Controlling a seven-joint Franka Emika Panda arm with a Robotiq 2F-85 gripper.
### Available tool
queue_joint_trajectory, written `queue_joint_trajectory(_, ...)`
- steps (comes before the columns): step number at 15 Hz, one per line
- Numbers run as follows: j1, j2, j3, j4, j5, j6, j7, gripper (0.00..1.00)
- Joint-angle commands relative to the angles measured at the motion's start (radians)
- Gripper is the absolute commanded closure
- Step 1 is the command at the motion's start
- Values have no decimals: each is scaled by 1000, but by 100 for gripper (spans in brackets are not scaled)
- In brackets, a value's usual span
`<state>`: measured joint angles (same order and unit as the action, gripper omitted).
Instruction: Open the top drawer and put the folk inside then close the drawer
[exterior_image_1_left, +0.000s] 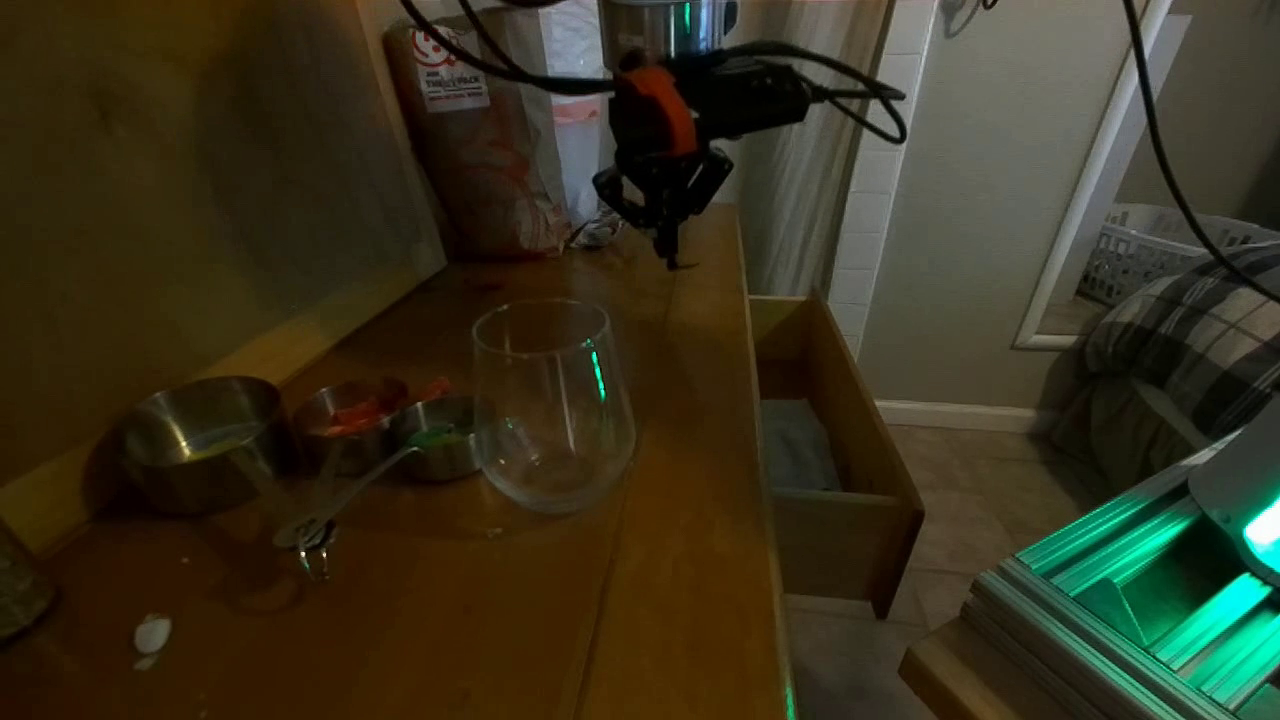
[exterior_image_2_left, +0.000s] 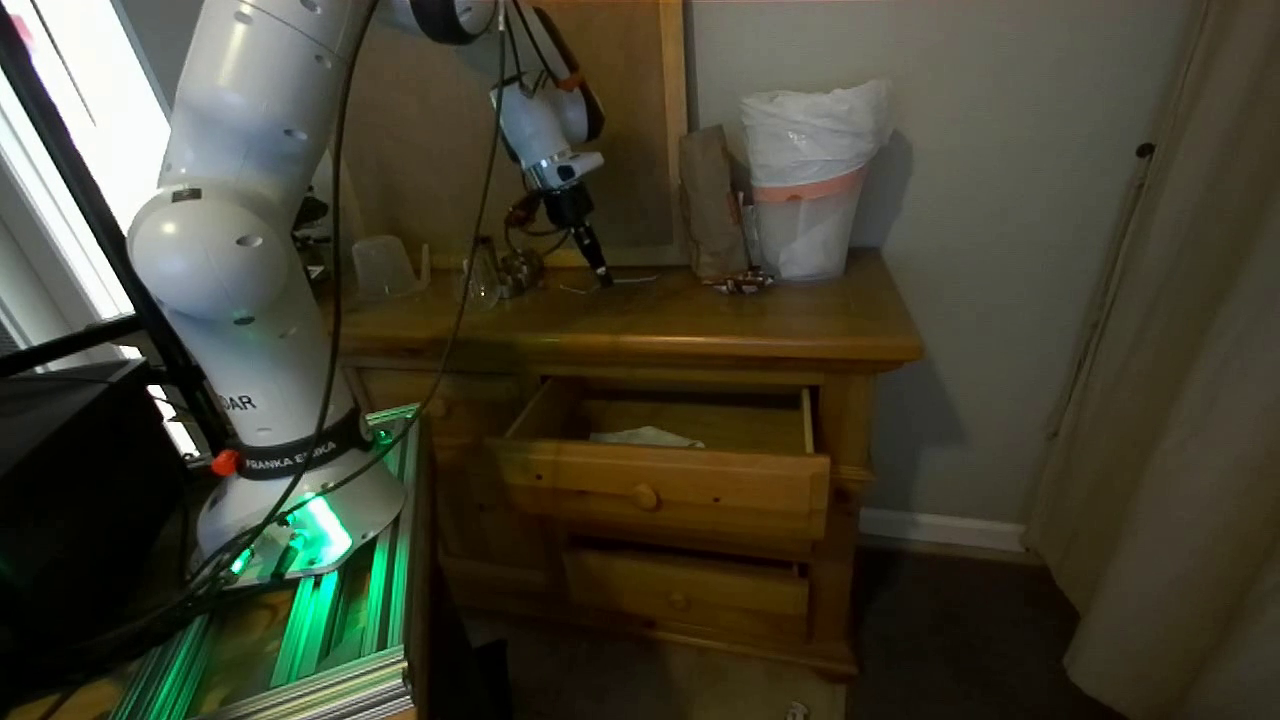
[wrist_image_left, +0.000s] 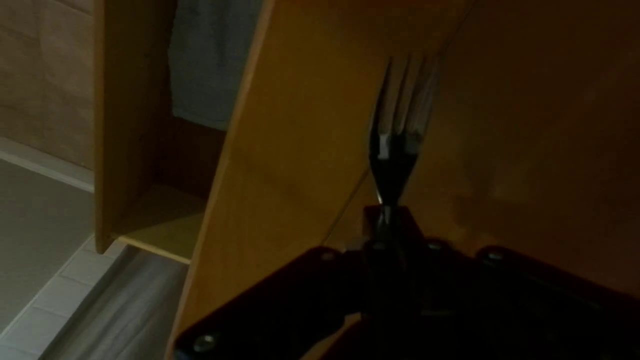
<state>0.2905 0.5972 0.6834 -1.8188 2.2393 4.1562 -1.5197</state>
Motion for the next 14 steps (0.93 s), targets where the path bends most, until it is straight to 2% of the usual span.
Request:
queue_joint_trajectory(1, -35, -171, 14, -133, 78, -18, -33, 98)
queue_joint_trajectory(5, -76, -306, 5, -268, 120, -67, -106, 98)
queue_joint_trajectory(11, -145, -510, -34, -516, 138, -359, -245, 98)
queue_joint_trajectory(12, -185, -535, -5, -547, 147, -397, -269, 98)
queue_joint_trajectory(13, -186, -549, -6, -562, 153, -412, -289, 98)
queue_joint_trajectory(14, -160, -454, -19, -491, 109, -350, -226, 98)
